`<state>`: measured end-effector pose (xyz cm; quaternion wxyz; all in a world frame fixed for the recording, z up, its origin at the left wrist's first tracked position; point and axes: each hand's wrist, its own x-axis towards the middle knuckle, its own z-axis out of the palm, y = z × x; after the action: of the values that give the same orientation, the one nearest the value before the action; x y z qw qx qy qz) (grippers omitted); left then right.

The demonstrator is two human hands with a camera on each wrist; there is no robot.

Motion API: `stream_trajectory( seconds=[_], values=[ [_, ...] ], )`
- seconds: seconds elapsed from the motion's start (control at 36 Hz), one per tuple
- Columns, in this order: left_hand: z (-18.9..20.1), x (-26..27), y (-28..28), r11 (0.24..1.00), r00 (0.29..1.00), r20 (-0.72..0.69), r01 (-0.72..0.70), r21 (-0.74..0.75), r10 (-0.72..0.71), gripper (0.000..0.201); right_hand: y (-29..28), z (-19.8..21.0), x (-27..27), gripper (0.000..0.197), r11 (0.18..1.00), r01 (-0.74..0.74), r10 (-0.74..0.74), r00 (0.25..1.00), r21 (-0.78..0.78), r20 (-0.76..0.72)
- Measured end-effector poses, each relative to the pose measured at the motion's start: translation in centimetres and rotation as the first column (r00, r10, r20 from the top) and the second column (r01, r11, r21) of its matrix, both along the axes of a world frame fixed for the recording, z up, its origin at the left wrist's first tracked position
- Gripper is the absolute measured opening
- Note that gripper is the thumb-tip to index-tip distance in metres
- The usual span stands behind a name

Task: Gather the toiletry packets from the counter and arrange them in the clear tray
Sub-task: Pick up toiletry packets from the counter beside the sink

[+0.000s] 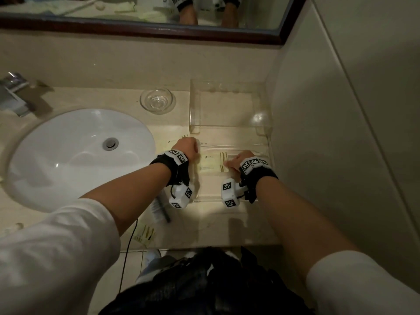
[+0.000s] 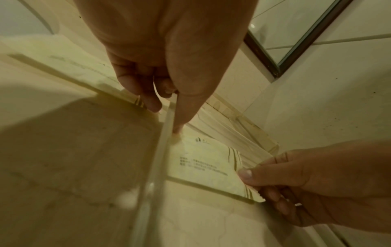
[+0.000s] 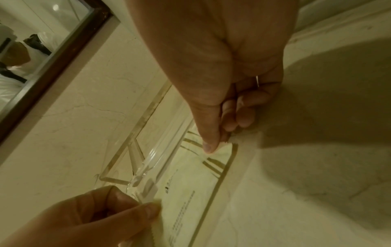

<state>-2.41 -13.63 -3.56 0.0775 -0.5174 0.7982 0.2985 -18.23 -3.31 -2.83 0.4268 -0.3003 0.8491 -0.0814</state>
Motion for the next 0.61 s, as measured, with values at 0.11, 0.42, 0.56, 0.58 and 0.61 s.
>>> stream_trajectory(
  seconds=[0.11, 0.42, 0.56, 0.58, 0.61],
  values=[
    [-0.22, 0.05, 0.13, 1.000, 1.000, -0.012, -0.013, -0.019, 0.013, 0.016, 0.11, 0.16, 0.05, 0.052, 1.000, -0.003, 0.003, 1.000, -0.001, -0.007],
    [-0.12, 0.12, 0.18, 0.999, 1.000, -0.017, -0.023, -0.027, 0.023, 0.014, -0.11, 0.45, -0.37, 0.041, 1.000, 0.004, -0.005, 0.998, 0.020, 0.058],
    [-0.11, 0.36, 0.32, 0.999, 0.998, -0.044, -0.039, -0.033, 0.037, 0.005, 0.12, -0.08, -0.48, 0.037, 1.000, -0.001, 0.001, 0.999, -0.009, 0.044],
    [-0.22, 0.50, 0.31, 0.998, 0.997, -0.060, -0.054, -0.032, 0.052, 0.008, 0.14, -0.24, -0.53, 0.037, 1.000, -0.002, 0.003, 0.999, -0.016, 0.045],
    [-0.40, 0.64, 0.26, 0.997, 0.994, -0.080, -0.071, -0.028, 0.068, 0.013, 0.14, -0.31, -0.59, 0.036, 1.000, -0.004, 0.005, 0.999, -0.021, 0.051]
  ],
)
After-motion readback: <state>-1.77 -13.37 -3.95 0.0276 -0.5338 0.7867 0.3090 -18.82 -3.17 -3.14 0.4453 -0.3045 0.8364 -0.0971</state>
